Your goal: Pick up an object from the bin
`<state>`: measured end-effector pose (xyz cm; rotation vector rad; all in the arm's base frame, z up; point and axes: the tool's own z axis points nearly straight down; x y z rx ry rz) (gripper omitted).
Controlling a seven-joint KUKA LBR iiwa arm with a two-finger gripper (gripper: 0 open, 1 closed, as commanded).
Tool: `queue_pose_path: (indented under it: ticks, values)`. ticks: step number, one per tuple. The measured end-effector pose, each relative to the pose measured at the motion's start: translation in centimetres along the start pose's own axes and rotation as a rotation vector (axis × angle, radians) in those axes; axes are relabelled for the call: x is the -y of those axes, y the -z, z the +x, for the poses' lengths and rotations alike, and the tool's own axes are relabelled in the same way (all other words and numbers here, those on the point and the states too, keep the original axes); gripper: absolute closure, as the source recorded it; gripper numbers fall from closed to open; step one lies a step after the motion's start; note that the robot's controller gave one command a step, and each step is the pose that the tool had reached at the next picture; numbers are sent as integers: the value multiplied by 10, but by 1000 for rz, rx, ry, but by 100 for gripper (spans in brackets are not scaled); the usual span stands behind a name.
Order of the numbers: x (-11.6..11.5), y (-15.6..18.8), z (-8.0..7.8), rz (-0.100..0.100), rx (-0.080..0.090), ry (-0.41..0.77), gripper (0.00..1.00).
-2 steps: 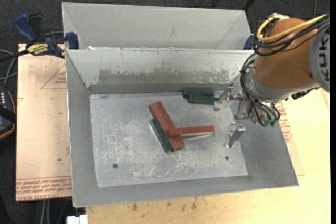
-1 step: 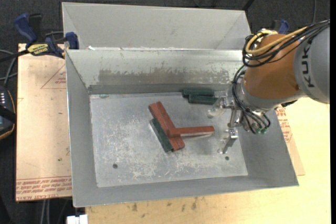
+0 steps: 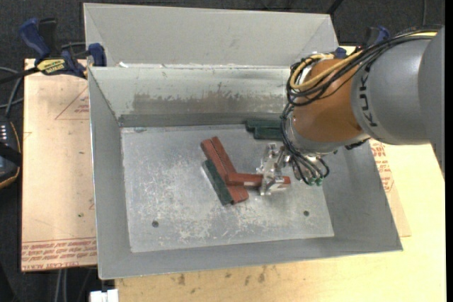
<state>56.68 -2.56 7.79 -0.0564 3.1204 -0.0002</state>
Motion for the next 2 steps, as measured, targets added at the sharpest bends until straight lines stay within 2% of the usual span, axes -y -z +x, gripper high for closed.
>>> queue_pose_path:
  ticks: [1, 2]
  values:
    - [0, 0, 0, 0, 0, 0, 100]
    - [-8, 139, -16, 0, -9, -54, 100]
